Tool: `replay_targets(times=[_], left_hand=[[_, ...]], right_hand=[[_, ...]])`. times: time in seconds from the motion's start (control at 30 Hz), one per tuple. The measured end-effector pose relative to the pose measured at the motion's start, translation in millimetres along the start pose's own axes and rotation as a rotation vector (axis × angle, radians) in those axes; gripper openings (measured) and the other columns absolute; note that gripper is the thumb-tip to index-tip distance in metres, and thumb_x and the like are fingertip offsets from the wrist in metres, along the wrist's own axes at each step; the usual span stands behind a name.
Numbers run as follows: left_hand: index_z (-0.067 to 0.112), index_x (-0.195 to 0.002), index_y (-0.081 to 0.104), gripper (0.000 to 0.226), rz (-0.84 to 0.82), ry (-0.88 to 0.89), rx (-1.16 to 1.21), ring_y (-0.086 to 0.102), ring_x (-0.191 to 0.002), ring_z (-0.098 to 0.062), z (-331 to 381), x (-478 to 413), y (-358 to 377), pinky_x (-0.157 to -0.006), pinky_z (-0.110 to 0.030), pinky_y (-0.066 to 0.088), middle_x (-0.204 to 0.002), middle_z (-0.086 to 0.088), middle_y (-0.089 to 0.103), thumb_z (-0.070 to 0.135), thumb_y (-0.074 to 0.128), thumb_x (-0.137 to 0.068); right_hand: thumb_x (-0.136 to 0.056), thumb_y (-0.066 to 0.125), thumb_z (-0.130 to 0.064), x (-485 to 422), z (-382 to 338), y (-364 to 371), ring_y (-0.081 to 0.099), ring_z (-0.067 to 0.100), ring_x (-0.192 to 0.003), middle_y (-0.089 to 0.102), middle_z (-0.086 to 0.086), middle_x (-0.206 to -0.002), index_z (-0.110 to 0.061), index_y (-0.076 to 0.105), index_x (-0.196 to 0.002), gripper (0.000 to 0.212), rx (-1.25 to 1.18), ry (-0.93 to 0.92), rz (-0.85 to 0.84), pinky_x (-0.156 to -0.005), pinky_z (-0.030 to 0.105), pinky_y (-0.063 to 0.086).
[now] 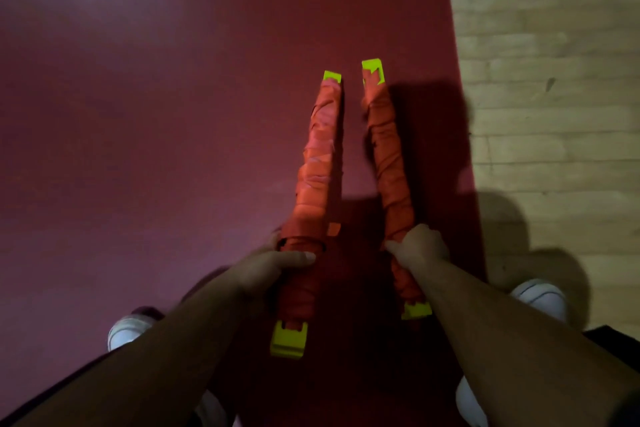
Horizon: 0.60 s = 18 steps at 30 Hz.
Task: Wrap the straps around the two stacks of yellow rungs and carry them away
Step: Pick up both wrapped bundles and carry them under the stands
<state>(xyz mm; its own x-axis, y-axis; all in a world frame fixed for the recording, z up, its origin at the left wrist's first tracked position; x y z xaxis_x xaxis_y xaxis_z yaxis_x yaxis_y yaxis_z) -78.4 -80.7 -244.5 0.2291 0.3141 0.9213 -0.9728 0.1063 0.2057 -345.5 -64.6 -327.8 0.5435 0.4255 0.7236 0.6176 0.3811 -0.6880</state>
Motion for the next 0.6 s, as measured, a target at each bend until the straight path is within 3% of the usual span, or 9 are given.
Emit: replay_targets(times=[0.1,0.3,0.43,0.53,0.6], left_hand=[[-0.002,-0.132,0.051,0.074,-0.040,0.010,-0.028,0.071,-0.061,-0.024,-0.7,-3.3,3.0,-0.051,-0.032,0.056,-0.087,-0.016,0.070,0.003,0.079,-0.063],[0.000,-0.107,0.063,0.043,-0.126,0.041,-0.044,0.069,-0.062,-0.025,2.3,-4.8,5.5,-0.056,-0.032,0.058,-0.084,-0.018,0.069,0.000,0.076,-0.066],[0.001,-0.095,0.062,0.027,-0.177,0.075,-0.006,0.062,-0.048,-0.019,5.5,-2.7,12.7,-0.046,-0.026,0.052,-0.064,-0.010,0.065,0.002,0.073,-0.070],[0.000,-0.085,0.069,0.024,-0.171,0.042,0.104,0.062,-0.046,-0.022,7.1,-1.8,16.8,-0.045,-0.027,0.053,-0.064,-0.013,0.066,0.022,0.070,-0.075],[-0.002,-0.084,0.074,0.043,-0.140,-0.002,0.232,0.067,-0.056,-0.026,3.7,-7.7,11.0,-0.057,-0.031,0.056,-0.074,-0.017,0.071,0.037,0.054,-0.083]], right_hand=[[-0.072,0.081,-0.048,-3.8,1.0,-1.2,0.062,0.038,-0.112,0.062,0.021,-0.124,-0.004,0.057,-0.121,0.070,-0.016,-0.015,0.016,-0.088,0.039,0.051],[-0.068,0.084,-0.033,3.6,8.9,-11.3,0.066,0.038,-0.104,0.066,0.022,-0.117,0.001,0.052,-0.117,0.067,-0.251,-0.002,0.065,-0.079,0.038,0.051],[-0.068,0.083,-0.029,6.0,16.7,-21.8,0.066,0.038,-0.101,0.066,0.022,-0.114,0.004,0.053,-0.116,0.065,-0.303,-0.018,0.094,-0.074,0.035,0.049],[-0.069,0.082,-0.029,11.4,15.8,-18.8,0.066,0.039,-0.101,0.066,0.023,-0.114,0.004,0.052,-0.116,0.064,-0.332,-0.029,0.089,-0.079,0.038,0.051],[-0.071,0.081,-0.028,15.7,12.9,-13.0,0.065,0.038,-0.103,0.065,0.022,-0.115,0.004,0.052,-0.118,0.064,-0.357,-0.031,0.061,-0.078,0.036,0.050]])
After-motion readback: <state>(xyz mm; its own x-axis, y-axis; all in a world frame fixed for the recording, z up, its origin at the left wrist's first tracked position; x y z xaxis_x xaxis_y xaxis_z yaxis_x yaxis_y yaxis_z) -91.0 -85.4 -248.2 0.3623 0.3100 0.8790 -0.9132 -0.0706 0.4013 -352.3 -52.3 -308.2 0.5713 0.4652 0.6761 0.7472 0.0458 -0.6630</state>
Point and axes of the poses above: each hand's wrist, its own x-axis away from the middle knuckle, its own y-axis out of the palm, z = x × y, the point moved 8 cm from there along -x, towards the middle knuckle
